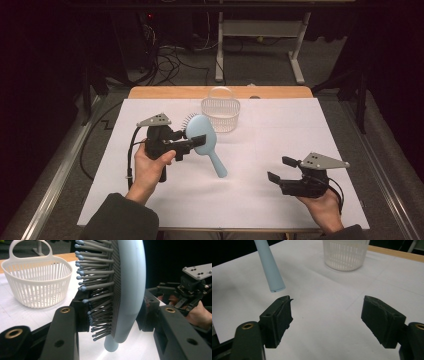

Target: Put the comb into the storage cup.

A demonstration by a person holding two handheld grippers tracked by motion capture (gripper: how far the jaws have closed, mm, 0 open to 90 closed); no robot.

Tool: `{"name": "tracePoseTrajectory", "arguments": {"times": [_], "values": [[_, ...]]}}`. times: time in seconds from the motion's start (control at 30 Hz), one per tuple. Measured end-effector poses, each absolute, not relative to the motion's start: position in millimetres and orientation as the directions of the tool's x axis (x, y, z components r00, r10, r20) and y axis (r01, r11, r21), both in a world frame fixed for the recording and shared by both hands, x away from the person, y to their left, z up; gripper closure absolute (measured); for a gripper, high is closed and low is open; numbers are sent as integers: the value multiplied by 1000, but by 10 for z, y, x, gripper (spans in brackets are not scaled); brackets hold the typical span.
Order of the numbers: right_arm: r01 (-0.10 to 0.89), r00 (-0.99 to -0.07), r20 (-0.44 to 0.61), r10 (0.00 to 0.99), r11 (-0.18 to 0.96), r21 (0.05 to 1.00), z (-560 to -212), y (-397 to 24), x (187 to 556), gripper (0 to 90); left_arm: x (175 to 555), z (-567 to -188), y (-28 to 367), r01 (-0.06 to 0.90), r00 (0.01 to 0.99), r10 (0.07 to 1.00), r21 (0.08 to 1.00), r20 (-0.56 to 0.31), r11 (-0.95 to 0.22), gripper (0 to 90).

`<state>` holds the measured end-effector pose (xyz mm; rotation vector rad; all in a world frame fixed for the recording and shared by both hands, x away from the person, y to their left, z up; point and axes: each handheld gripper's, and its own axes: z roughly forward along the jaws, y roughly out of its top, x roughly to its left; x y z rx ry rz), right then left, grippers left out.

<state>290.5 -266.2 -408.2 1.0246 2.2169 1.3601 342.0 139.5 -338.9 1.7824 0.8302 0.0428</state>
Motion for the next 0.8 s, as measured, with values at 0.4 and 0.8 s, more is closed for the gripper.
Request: {"name": "tracePoseTrajectory", "arguments": {"times": [0.4, 0.8], "values": [[407, -557, 91, 826, 176, 896, -4323, -3092, 2737, 241, 3501, -3302, 1351, 505, 744, 573, 851, -343, -146, 543], [407, -516, 59, 854, 184, 895, -4460, -3199, 2746, 238, 3610, -3177, 1279, 487, 741, 599, 857, -305, -166, 541]]}}
